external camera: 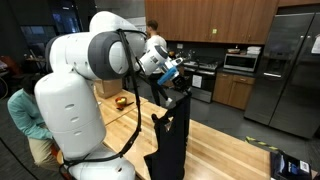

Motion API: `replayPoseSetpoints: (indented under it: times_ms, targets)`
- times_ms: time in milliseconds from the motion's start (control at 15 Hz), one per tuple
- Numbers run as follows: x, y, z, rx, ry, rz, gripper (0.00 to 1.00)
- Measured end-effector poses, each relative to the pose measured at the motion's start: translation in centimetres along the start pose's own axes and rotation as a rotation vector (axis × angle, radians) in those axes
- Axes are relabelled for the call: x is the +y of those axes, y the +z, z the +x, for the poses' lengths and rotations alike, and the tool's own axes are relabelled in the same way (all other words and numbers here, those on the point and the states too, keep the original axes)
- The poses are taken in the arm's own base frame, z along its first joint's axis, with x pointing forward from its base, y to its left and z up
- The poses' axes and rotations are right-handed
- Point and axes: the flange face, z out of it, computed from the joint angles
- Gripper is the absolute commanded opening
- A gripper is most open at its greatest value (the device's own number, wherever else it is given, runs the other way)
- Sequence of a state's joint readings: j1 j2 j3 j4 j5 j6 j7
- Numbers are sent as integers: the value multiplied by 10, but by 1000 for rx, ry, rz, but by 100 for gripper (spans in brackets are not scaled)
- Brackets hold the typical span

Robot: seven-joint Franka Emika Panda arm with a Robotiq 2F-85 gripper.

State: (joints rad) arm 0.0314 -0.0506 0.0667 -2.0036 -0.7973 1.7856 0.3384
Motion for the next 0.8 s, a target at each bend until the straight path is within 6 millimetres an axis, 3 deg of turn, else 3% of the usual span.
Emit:
replayPoseSetpoints:
  times_ms: [67, 200, 467, 600, 800]
  targets:
    - [8, 11, 1, -26, 34, -36, 0]
    - [20, 34, 5, -81, 97, -112, 27]
    - [22, 68, 11, -228, 191, -253, 50]
    - [18, 73, 13, -290, 220, -294, 65]
    - [8, 62, 19, -324, 221, -307, 85]
